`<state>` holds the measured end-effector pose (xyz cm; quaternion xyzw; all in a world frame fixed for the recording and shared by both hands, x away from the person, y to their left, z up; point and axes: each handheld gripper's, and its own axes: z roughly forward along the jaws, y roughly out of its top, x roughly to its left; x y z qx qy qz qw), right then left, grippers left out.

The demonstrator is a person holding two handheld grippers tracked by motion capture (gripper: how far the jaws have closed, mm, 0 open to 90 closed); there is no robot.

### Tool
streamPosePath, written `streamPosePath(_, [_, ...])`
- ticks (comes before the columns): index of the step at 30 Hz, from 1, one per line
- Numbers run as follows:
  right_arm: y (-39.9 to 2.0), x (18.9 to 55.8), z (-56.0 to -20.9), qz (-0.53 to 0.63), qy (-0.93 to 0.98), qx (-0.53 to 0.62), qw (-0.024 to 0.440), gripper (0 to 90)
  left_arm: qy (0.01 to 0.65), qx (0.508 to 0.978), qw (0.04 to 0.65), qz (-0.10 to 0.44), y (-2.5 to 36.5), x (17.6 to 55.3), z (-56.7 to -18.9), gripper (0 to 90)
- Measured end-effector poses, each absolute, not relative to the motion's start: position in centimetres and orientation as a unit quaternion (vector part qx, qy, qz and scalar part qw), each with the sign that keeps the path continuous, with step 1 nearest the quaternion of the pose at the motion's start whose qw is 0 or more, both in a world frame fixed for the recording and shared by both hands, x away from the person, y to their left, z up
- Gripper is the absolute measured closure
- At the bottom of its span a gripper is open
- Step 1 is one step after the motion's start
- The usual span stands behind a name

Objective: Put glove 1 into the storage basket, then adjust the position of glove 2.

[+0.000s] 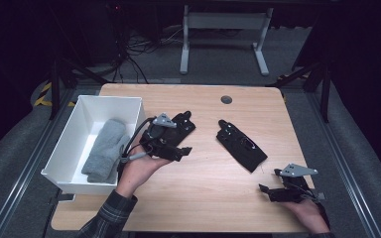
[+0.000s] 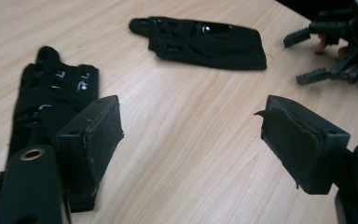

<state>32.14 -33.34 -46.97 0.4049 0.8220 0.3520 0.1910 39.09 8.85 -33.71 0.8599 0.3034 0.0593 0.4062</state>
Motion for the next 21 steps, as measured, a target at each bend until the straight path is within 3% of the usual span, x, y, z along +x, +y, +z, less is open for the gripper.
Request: streamPosePath(21, [-33.3,32.4,-46.6,0.343,0.827,0.41,0.174,13.4,0.29,0.879,0.373,0.06,7.0,37.3,-40.2,17.7])
